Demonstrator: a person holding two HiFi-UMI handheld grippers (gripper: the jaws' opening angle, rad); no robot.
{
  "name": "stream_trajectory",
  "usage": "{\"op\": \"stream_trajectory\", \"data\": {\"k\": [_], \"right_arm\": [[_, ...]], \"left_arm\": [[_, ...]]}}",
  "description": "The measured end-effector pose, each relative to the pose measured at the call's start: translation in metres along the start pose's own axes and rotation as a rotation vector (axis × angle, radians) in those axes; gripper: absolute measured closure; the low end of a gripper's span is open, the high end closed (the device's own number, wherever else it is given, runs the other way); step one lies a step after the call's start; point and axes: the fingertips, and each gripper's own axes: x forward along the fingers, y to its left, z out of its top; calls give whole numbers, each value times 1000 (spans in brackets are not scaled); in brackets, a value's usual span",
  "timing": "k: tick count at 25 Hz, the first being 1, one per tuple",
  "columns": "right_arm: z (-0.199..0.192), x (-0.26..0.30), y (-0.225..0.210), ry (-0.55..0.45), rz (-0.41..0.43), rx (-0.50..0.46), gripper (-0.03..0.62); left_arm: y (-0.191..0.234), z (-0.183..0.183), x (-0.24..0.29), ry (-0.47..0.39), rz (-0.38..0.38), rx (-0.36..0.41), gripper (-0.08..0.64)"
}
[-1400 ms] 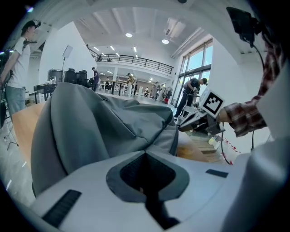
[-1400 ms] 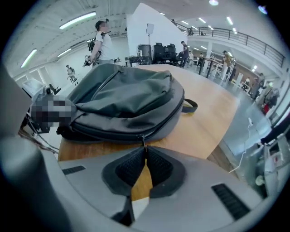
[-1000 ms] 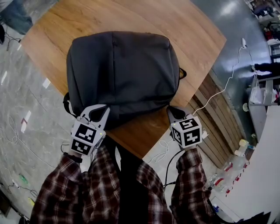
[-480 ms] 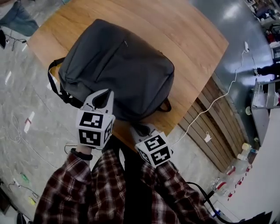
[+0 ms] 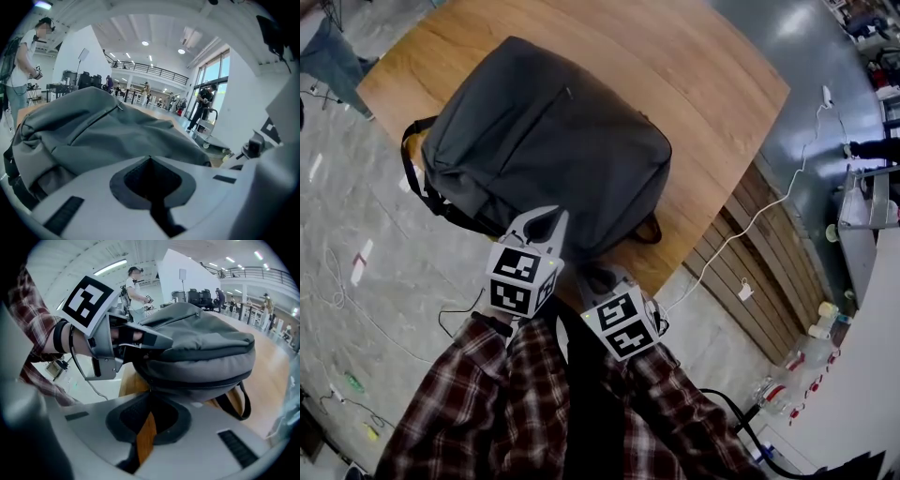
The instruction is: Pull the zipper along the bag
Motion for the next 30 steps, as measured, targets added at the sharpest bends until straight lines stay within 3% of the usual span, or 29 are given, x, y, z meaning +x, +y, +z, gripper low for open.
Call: {"op": "stream_trajectory", "data": {"k": [5,15,20,24,30], "right_arm": [[-11,-12,-26,28,-80,-53,580],[-19,-51,-130,43,-252,-25,578],[-15,-52,-164,18,-263,45,578],[-17,-53,-164,19,-255,62,580],[-32,-61,-140,-1,-230,152,581]], "left_arm": [[-3,-3,-2,3,-14,44,551],[-5,-6,0,23,-27,102,551],[-6,-7,-1,33,-40,108,551],[-5,-9,3,65,-62,117,551],[-4,-8,13,177,-195,247,551]]}}
